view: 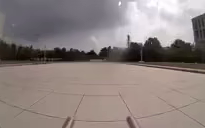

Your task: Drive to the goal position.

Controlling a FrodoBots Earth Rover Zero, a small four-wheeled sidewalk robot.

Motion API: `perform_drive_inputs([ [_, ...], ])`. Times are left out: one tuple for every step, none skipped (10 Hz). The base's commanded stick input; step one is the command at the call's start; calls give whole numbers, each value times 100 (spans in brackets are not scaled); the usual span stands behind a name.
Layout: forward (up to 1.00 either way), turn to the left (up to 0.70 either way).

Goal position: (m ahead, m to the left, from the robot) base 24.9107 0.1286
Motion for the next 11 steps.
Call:
perform_drive_inputs([
  [70,0],
  [70,0],
  [70,0],
  [70,0],
  [70,0],
  [70,0],
  [70,0],
  [70,0],
  [70,0],
  [70,0],
  [70,0],
])
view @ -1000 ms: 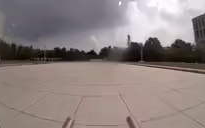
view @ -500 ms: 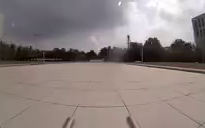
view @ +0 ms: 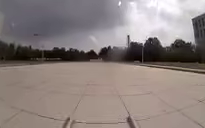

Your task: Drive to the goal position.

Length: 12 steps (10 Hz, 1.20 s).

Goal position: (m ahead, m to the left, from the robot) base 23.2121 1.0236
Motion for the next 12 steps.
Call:
perform_drive_inputs([
  [70,0],
  [70,0],
  [70,0],
  [70,0],
  [70,0],
  [70,0],
  [70,0],
  [70,0],
  [70,0],
  [70,0],
  [70,0],
  [70,0],
])
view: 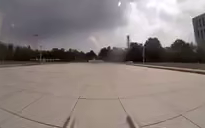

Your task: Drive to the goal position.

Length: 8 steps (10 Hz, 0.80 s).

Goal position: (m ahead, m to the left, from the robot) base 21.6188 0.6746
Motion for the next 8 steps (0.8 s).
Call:
perform_drive_inputs([
  [70,0],
  [70,0],
  [70,0],
  [70,0],
  [70,0],
  [70,0],
  [70,0],
  [70,0],
])
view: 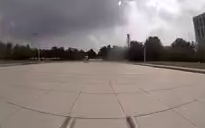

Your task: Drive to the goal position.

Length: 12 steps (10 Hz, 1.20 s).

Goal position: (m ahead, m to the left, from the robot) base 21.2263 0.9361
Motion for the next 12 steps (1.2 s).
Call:
perform_drive_inputs([
  [70,0],
  [70,0],
  [70,0],
  [70,0],
  [70,0],
  [70,0],
  [70,0],
  [70,0],
  [70,0],
  [70,0],
  [70,0],
  [70,0],
])
